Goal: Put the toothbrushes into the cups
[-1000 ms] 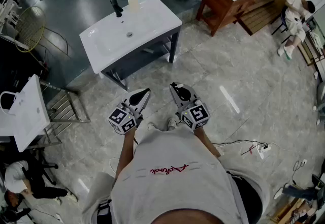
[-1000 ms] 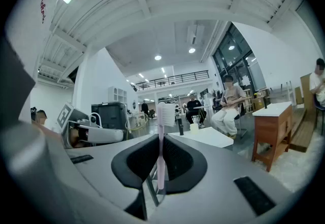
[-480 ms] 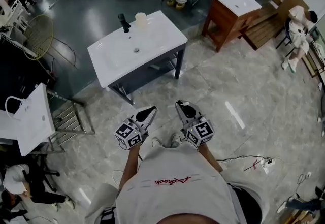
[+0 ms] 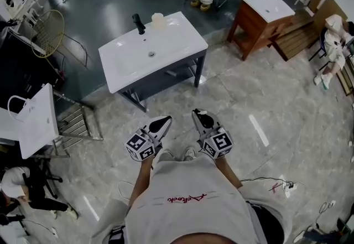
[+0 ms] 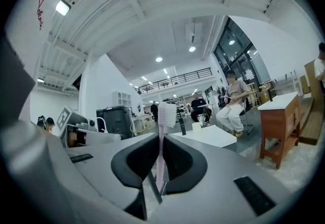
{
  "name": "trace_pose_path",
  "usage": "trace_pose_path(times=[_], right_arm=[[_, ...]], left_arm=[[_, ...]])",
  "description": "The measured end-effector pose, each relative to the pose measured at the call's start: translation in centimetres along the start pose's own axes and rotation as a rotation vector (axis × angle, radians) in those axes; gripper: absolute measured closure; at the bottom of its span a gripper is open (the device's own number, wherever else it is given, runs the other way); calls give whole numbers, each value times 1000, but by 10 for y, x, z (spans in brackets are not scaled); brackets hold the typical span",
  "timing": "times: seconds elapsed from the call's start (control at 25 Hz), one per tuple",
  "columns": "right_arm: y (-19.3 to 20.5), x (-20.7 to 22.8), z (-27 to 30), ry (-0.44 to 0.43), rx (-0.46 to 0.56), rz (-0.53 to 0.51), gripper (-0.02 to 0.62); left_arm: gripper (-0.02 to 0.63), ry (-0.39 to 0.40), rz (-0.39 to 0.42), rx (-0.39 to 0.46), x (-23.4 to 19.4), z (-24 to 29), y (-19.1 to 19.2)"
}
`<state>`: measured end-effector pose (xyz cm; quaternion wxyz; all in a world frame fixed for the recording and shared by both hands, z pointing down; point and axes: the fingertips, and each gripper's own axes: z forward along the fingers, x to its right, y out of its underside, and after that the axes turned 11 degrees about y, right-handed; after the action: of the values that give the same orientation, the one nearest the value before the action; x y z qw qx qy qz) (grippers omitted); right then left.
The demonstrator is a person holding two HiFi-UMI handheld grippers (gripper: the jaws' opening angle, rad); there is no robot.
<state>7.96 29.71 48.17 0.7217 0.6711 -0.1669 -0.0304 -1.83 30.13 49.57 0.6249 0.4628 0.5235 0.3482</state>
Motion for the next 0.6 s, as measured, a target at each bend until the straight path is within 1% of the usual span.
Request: trace_pose_path(times=[0.16,0.32,0.6], right_arm=[[4,11,-2,-24,-5,5,575],[4,23,0,-28,-10,11,575],[5,39,17,-39,-19,2,575]], left_arm=[[591,-19,-11,3,3,13,10],[591,-22,-20,-2,0,26,13],[591,-34,-13,8,-22,40,8]])
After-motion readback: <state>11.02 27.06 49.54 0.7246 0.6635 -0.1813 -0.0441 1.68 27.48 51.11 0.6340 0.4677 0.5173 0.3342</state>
